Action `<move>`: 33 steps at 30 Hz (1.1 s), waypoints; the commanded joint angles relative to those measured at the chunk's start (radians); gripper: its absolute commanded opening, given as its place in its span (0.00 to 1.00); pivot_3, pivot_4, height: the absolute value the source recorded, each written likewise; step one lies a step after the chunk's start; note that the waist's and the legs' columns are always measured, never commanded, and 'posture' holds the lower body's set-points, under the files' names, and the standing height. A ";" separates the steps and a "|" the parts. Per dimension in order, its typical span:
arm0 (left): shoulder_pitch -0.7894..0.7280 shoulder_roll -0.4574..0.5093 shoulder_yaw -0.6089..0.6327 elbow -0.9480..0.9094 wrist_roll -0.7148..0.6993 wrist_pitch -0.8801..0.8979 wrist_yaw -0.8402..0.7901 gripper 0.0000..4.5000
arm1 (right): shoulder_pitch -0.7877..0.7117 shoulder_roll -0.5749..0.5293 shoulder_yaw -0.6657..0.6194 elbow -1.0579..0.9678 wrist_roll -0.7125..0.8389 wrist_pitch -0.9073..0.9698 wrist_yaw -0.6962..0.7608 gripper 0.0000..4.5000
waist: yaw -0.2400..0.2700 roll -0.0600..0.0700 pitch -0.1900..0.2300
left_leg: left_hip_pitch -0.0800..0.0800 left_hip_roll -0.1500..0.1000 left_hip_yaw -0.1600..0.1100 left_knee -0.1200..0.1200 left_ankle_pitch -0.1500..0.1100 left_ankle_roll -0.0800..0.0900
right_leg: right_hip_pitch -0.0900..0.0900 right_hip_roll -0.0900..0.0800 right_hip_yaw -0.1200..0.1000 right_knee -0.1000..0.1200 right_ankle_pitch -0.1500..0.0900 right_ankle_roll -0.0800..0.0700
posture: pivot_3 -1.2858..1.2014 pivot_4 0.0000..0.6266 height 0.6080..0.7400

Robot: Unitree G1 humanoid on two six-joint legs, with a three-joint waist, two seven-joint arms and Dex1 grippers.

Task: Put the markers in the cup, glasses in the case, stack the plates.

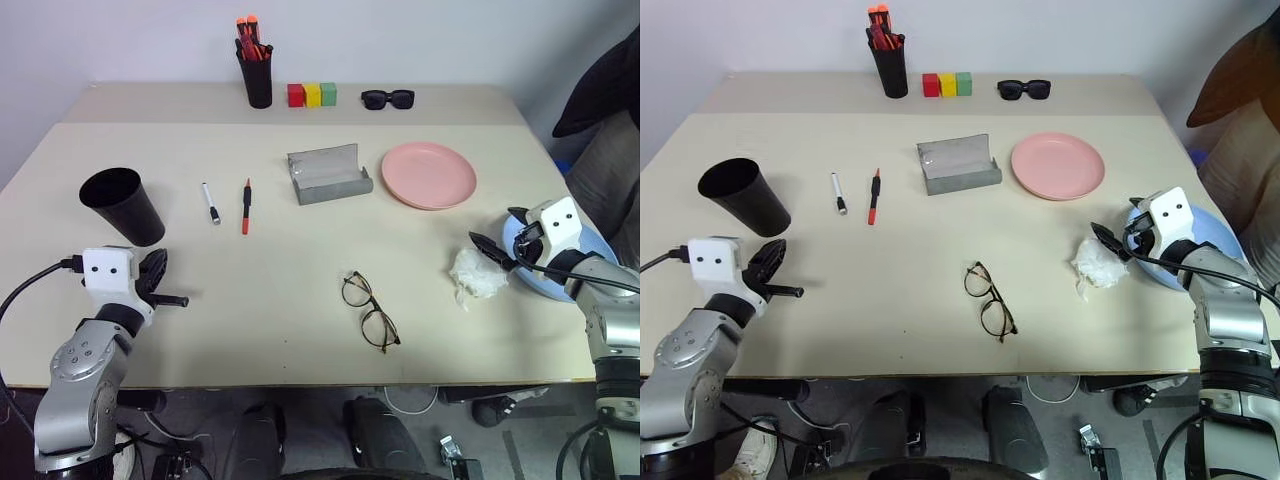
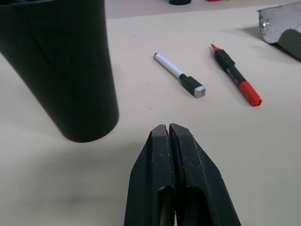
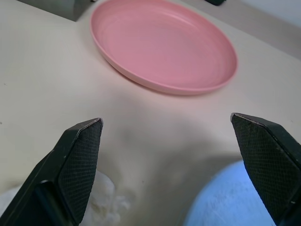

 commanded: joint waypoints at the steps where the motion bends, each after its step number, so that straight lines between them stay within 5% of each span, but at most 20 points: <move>1: -0.007 0.017 0.030 -0.032 0.000 -0.001 0.008 0.00 | -0.011 -0.015 -0.024 -0.048 0.027 0.005 0.010 0.99 | 0.000 0.000 0.000 | 0.000 0.000 0.000 0.000 0.000 0.000 | 0.000 0.000 0.000 0.000 0.000 0.000 | 0.52 0.24 0.89; 24: -0.193 0.006 -0.043 0.009 0.029 0.194 0.128 0.00 | -0.096 0.105 0.121 -0.219 0.045 0.082 0.017 0.99 | 0.002 0.000 0.000 | 0.000 0.000 0.000 0.000 0.000 0.000 | 0.000 0.000 0.000 0.002 0.001 0.002 | 0.52 0.24 0.89; 27: -0.309 -0.023 -0.112 0.058 0.044 0.294 0.174 0.20 | -0.106 0.170 0.182 -0.298 0.032 0.115 -0.018 1.00 | 0.005 0.000 0.000 | 0.000 0.000 -0.002 0.002 0.000 0.000 | 0.000 0.001 -0.001 0.003 0.001 0.002 | 0.52 0.24 0.89; 32: -0.516 -0.074 -0.199 0.206 0.120 0.432 0.282 0.74 | -0.092 0.251 0.300 -0.415 -0.015 0.162 -0.069 1.00 | 0.005 0.000 0.000 | 0.000 0.000 -0.002 0.002 0.000 0.000 | 0.000 0.001 -0.001 0.003 0.002 0.003 | 0.52 0.24 0.89; 33: -0.553 -0.083 -0.203 0.242 0.131 0.447 0.300 0.74 | -0.083 0.269 0.314 -0.436 -0.016 0.171 -0.081 1.00 | 0.005 0.000 0.000 | -0.001 0.000 -0.002 0.002 0.000 0.000 | 0.000 0.001 -0.001 0.003 0.002 0.003 | 0.52 0.24 0.89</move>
